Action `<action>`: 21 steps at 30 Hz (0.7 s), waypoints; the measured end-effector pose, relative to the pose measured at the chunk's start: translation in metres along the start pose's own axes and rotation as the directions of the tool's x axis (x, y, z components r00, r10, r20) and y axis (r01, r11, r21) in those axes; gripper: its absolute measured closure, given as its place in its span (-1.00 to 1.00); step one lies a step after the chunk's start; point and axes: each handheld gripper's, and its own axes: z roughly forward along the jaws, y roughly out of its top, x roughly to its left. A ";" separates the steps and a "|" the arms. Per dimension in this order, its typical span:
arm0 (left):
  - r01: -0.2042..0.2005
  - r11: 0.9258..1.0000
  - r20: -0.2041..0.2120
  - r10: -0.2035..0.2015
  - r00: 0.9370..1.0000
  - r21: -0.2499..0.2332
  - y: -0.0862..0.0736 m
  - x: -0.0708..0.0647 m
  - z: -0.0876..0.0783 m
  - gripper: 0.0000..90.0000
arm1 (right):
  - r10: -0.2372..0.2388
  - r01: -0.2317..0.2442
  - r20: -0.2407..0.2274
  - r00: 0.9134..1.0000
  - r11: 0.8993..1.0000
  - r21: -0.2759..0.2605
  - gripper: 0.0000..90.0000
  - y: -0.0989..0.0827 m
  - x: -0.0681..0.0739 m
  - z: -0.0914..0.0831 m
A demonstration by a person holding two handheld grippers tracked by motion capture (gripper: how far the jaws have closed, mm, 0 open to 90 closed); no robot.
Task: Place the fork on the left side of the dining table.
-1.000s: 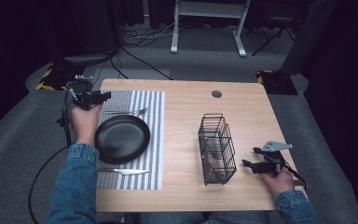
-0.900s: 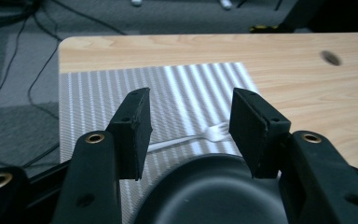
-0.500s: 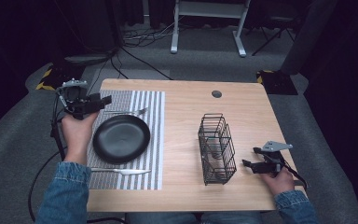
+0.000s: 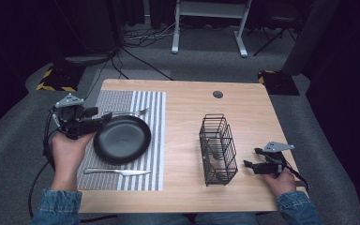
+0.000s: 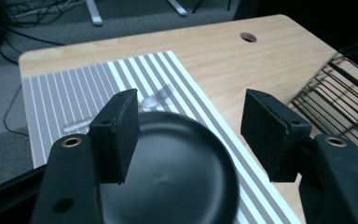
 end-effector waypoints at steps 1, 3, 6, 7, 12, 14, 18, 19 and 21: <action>0.001 1.000 0.005 -0.001 1.000 0.000 -0.003 -0.001 -0.003 -0.17 | 0.000 0.000 0.000 1.000 1.000 0.000 -0.55 0.000 0.000 0.000; -0.002 1.000 0.018 0.002 1.000 -0.009 -0.009 -0.003 -0.009 -0.17 | -0.001 0.001 -0.001 1.000 1.000 0.000 -0.55 0.000 0.000 0.000; -0.001 1.000 0.036 0.002 0.999 -0.016 -0.020 -0.006 -0.017 -0.18 | -0.002 0.002 -0.002 1.000 1.000 0.000 -0.55 0.000 0.000 0.000; -0.005 1.000 0.038 0.005 0.999 -0.017 -0.024 -0.007 -0.019 -0.18 | -0.002 0.002 -0.002 1.000 1.000 0.000 -0.55 0.000 0.000 0.000; -0.070 0.998 0.017 0.070 0.997 -0.007 -0.044 -0.017 -0.025 -0.19 | -0.002 0.002 -0.002 1.000 1.000 0.000 -0.55 0.000 0.000 0.000; -0.085 0.996 0.017 0.085 0.996 -0.002 -0.052 -0.021 -0.028 -0.19 | -0.002 0.002 -0.002 1.000 1.000 0.000 -0.55 0.000 0.000 0.000; -0.081 0.996 0.044 0.082 0.996 -0.025 -0.070 -0.026 -0.036 -0.20 | -0.002 0.002 -0.002 1.000 1.000 0.000 -0.55 0.000 0.000 0.000; -0.081 0.996 0.044 0.082 0.996 -0.025 -0.070 -0.026 -0.036 -0.21 | -0.002 0.002 -0.002 1.000 1.000 0.000 -0.55 0.000 0.000 0.000; -0.074 0.997 0.055 0.076 0.996 -0.030 -0.078 -0.028 -0.039 -0.21 | -0.002 0.002 -0.001 1.000 1.000 0.000 -0.55 0.000 0.000 0.000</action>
